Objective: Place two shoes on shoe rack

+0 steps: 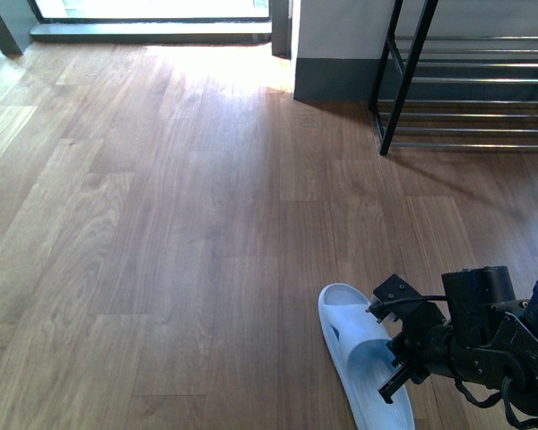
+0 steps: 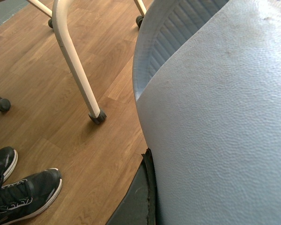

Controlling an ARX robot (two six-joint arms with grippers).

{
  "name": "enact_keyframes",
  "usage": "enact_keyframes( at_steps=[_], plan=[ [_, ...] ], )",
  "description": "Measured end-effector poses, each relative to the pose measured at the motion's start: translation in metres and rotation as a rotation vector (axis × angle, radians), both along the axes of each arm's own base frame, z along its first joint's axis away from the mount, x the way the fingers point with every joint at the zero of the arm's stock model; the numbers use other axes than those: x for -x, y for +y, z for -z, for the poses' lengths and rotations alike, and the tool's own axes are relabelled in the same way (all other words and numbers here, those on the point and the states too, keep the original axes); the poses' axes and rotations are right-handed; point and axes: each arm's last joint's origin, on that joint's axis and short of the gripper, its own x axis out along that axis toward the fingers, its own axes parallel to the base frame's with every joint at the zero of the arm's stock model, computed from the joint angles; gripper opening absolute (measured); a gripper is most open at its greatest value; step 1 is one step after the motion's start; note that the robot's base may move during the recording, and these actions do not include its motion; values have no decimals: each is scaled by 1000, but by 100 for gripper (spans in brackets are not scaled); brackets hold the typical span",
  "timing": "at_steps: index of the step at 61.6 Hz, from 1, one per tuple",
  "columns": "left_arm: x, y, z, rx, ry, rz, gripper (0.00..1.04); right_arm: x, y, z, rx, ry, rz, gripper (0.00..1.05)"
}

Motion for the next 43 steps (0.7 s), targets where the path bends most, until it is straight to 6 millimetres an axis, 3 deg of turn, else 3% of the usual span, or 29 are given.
enact_keyframes(
  at_steps=[17, 26, 35, 43],
  plan=[
    [0, 0, 0, 0, 0, 0, 2, 4, -2, -3, 11, -14, 10, 1],
    [0, 0, 0, 0, 0, 0, 2, 9, -8, -23, -4, -52, 10, 1],
    [0, 0, 0, 0, 0, 0, 2, 6, -21, -66, -22, -121, 27, 1],
    [0, 0, 0, 0, 0, 0, 2, -11, -35, -124, -42, -273, 48, 1]
  ],
)
